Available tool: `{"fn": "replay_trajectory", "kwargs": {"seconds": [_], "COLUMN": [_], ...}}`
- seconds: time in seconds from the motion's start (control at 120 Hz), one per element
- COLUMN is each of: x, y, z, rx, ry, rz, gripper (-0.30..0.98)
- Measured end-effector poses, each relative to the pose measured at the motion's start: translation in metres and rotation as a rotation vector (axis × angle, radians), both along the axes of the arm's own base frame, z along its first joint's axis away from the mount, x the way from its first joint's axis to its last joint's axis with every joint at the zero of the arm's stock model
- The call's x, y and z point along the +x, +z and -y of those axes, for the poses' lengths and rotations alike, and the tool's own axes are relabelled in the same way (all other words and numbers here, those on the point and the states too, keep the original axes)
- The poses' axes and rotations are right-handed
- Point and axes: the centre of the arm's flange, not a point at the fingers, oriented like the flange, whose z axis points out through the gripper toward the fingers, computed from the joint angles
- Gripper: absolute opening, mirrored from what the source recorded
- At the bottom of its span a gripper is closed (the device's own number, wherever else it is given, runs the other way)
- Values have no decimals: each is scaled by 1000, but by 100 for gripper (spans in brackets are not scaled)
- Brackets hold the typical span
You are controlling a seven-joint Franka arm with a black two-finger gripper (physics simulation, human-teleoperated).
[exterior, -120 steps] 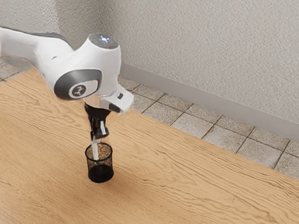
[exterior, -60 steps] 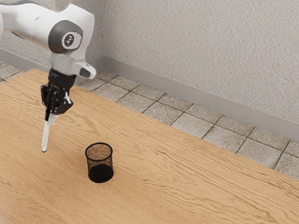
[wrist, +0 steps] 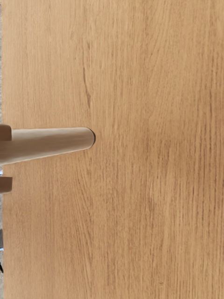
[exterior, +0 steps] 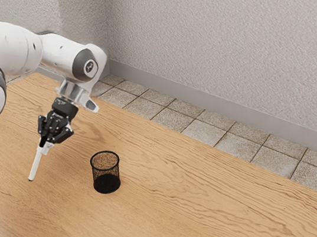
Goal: Take the marker out of the pen holder and place it to the left of the pen holder.
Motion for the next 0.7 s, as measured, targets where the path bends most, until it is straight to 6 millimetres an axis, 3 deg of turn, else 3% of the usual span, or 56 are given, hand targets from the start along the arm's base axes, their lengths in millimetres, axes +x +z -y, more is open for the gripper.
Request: {"fn": "replay_trajectory", "kwargs": {"seconds": [0.3,0.583,0.7], "x": [-8,-5,-6], "y": [-32,-51,-53], "z": [-25,-29,-33], "rx": [-5,-4,-7], "ry": [50,54,63], "rz": [-72,-96,-100], "gripper": [-10,-9,-1]}}
